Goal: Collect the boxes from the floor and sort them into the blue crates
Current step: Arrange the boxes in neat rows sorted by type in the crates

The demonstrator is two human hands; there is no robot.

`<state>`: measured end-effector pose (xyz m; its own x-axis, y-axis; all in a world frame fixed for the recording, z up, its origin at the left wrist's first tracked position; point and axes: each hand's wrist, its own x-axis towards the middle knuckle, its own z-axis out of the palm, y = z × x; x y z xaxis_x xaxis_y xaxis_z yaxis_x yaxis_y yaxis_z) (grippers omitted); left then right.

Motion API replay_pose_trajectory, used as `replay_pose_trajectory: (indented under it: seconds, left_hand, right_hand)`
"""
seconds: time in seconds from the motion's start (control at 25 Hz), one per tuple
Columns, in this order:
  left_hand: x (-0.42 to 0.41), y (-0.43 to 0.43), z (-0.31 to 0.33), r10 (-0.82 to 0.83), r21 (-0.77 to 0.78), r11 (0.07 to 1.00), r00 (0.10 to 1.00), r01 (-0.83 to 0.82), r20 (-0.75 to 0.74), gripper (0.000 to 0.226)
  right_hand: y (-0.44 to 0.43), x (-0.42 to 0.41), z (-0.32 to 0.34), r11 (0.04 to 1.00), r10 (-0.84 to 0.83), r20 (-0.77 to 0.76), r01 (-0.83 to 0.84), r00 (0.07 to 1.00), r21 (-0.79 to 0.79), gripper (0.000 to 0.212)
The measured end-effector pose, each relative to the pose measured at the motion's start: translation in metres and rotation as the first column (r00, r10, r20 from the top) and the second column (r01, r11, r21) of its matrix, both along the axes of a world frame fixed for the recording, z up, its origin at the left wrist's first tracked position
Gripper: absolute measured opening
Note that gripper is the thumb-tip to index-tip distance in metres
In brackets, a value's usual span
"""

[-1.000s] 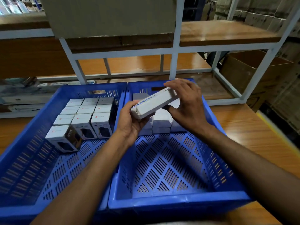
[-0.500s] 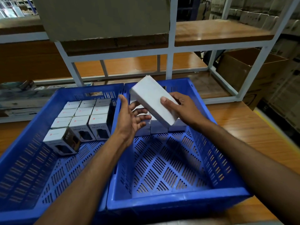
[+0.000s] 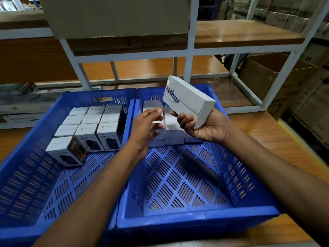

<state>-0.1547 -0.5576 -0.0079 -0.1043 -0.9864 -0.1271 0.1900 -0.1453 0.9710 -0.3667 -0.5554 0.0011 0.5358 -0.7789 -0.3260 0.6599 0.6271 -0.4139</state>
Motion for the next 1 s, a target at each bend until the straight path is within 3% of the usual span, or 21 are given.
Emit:
replay_pose_trajectory:
  seconds: [0.2, 0.32, 0.44, 0.56, 0.68, 0.84, 0.96, 1.0]
  left_hand:
    - [0.004, -0.001, 0.001, 0.067, 0.037, 0.997, 0.995, -0.065, -0.069, 0.02]
    - [0.004, -0.001, 0.003, 0.117, 0.028, 0.993, 0.989, -0.115, -0.093, 0.014]
    - [0.007, -0.005, 0.003, 0.179, -0.014, 0.983, 0.974, -0.183, -0.137, 0.007]
    - [0.01, -0.007, 0.004, 0.214, -0.089, 0.97, 0.969, -0.226, -0.123, 0.004]
    - [0.011, -0.007, 0.004, 0.26, -0.155, 0.95, 0.962, -0.27, -0.084, 0.005]
    - [0.013, -0.01, 0.004, 0.327, -0.159, 0.928, 0.941, -0.337, -0.089, 0.004]
    - [0.013, -0.01, 0.005, 0.321, -0.16, 0.93, 0.943, -0.33, -0.082, 0.005]
    - [0.012, -0.01, 0.004, 0.319, -0.166, 0.93, 0.945, -0.327, -0.073, 0.006]
  right_hand:
    - [-0.009, 0.008, 0.01, 0.985, -0.169, -0.14, 0.172, 0.976, 0.008, 0.046]
    - [-0.021, 0.011, 0.009, 0.975, -0.214, -0.374, 0.22, 0.902, -0.028, 0.048]
    - [-0.035, 0.017, -0.001, 0.973, -0.229, -0.647, 0.196, 0.727, -0.124, 0.029]
    - [-0.047, 0.023, -0.011, 0.953, -0.302, -0.815, 0.165, 0.495, -0.253, 0.026]
    - [-0.071, 0.023, -0.03, 0.943, -0.331, -0.895, 0.143, 0.299, -0.301, 0.025]
    - [-0.095, 0.025, -0.051, 0.951, -0.31, -0.942, 0.048, 0.132, -0.306, 0.03]
    - [-0.104, 0.021, -0.065, 0.947, -0.321, -0.946, -0.008, -0.052, -0.321, 0.057]
    - [-0.103, 0.021, -0.062, 0.944, -0.331, -0.942, -0.015, -0.064, -0.33, 0.063]
